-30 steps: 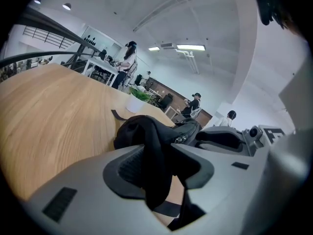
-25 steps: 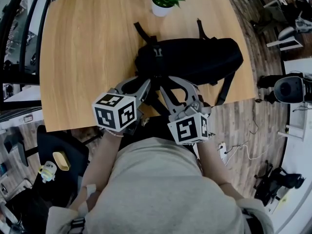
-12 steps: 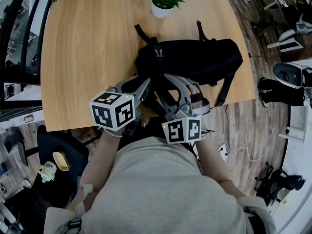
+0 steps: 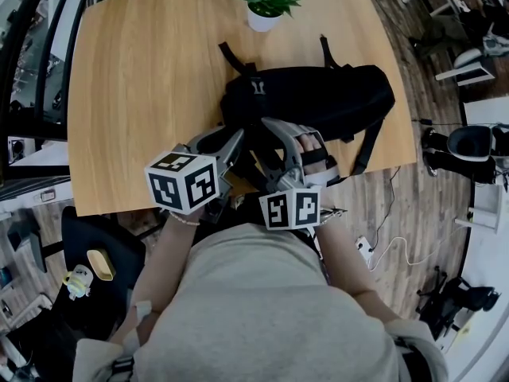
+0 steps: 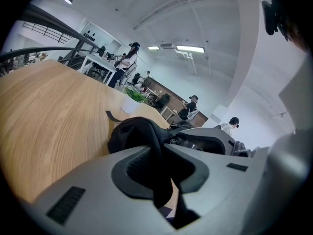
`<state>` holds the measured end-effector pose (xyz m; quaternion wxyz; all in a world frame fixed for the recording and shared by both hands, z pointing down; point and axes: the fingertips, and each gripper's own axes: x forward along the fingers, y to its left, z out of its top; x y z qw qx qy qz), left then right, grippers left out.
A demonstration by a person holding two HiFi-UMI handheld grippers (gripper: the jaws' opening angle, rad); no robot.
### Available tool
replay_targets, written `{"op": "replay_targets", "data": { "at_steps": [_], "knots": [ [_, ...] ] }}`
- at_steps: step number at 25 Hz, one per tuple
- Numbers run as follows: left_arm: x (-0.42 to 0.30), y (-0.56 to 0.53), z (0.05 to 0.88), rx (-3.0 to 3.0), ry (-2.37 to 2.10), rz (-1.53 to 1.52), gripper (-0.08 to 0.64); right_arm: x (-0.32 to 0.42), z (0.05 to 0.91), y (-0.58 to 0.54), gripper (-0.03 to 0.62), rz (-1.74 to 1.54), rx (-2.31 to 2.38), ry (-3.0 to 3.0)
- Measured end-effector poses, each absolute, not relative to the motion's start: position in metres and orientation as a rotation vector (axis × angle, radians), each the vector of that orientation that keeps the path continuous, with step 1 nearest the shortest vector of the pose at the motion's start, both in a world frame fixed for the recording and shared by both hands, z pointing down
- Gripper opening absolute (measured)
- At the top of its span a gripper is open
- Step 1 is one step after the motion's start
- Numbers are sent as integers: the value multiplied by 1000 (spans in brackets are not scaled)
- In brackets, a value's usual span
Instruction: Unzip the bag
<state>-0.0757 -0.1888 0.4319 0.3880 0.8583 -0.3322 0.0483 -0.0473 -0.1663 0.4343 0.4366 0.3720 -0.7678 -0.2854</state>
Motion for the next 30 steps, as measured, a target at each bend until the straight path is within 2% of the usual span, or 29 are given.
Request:
{"op": "replay_targets", "data": {
  "at_steps": [4, 12, 16, 19, 25, 30],
  "knots": [
    [-76, -189, 432, 2195, -846, 123, 77, -45, 429, -165, 146, -692, 954, -1919],
    [-76, -189, 433, 2202, -845, 127, 77, -47, 414, -159, 161, -664, 1036, -1977],
    [-77, -189, 432, 2207, -839, 131, 77, -49, 405, -157, 103, -648, 1092, -2007],
    [-76, -188, 432, 2211, -832, 135, 78, -47, 406, -159, 103, -593, 1126, -2024],
    [-76, -188, 431, 2220, -812, 140, 77, -43, 408, -161, 51, -343, 1246, -2122],
    [-77, -188, 430, 2230, -794, 146, 77, -42, 411, -167, 32, -204, 1318, -2181]
  ]
}}
